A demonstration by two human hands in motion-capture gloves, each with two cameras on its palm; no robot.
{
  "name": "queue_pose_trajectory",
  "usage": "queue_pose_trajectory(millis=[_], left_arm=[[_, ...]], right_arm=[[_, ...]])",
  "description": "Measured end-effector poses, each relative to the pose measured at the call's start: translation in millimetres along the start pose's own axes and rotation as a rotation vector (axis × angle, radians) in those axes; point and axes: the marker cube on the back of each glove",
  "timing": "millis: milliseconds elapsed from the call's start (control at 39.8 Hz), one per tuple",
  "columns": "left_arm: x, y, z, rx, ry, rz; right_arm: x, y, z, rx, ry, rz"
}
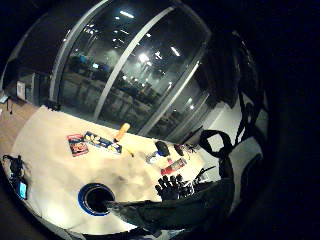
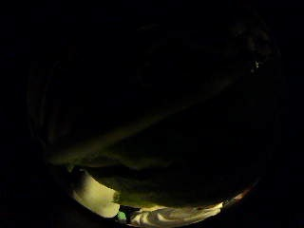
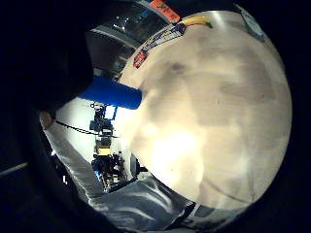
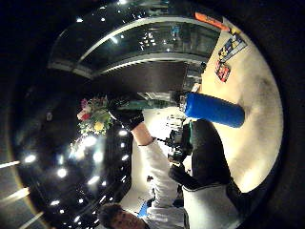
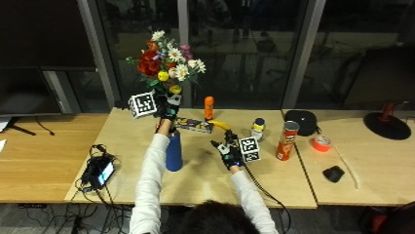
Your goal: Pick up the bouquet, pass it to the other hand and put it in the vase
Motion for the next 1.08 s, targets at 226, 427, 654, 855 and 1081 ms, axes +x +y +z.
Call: queue_pose_trajectory(millis=[226, 427, 654, 855, 1081], left_arm=[[-79.0, 68.7, -20.6, -0.325, -0.103, -0.247], [-139.1, 178.4, -78.7, -0.626, 0.003, -0.26], [-164.6, 211.4, -93.1, -0.367, -0.302, -0.208], [-153.9, 234.7, -92.1, -0.433, -0.144, -0.365], [-146.7, 229.9, -81.8, -0.427, -0.074, -0.202]], right_arm=[[7.5, 11.8, -3.6, -0.053, -0.012, -0.007], [40.2, 20.9, -12.7, -0.103, -0.019, 0.068], [79.0, 35.1, -10.4, -0.126, -0.042, 0.266], [120.2, 41.6, 0.7, -0.075, 0.16, 0.244], [140.4, 40.5, -6.9, -0.042, 0.466, 0.189]])
